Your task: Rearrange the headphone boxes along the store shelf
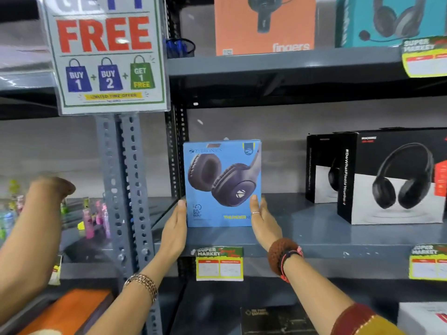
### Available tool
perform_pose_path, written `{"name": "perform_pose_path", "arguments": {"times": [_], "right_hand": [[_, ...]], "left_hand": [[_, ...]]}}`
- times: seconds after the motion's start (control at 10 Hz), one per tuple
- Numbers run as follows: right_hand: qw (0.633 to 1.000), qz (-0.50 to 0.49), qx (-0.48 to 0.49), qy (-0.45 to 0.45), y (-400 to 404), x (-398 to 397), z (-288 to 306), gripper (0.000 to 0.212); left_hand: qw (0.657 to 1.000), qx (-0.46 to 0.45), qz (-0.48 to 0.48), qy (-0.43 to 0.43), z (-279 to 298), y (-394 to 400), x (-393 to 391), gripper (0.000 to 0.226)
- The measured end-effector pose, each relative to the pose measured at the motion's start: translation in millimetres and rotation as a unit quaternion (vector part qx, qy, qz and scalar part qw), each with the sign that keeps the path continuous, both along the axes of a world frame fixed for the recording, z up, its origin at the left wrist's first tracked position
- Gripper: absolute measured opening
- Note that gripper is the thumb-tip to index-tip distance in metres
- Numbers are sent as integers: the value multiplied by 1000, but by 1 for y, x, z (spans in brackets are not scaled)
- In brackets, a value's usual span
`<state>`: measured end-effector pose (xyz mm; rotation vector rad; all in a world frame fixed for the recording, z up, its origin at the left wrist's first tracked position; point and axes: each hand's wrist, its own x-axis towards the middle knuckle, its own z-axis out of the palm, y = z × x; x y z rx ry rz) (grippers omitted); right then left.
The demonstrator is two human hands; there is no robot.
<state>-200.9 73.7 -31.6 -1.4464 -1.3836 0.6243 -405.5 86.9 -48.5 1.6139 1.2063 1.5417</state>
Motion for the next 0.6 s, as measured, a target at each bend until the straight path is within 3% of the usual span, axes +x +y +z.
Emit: {"name": "perform_pose_path", "arguments": {"times": [0.1, 0.2, 0.3, 0.5, 0.6], "right_hand": [[997, -1, -35, -73, -5, -2, 1, 73], [994, -7, -45, -103, -7, -3, 3, 73], [989, -3, -55, -139, -8, -3, 4, 69], [984, 14, -72, -164, -10, -2, 4, 68], [993, 4, -39, -108, -10, 2, 4, 69]], "left_hand": [[1000, -15, -12, -20, 4, -1, -2, 42], [999, -16, -21, -18, 6, -3, -2, 39], [999, -21, -28, -25, 6, -3, -4, 44], [999, -43, -2, -21, 8, -9, -4, 85], [998, 19, 59, 21, 7, -27, 4, 68]]}}
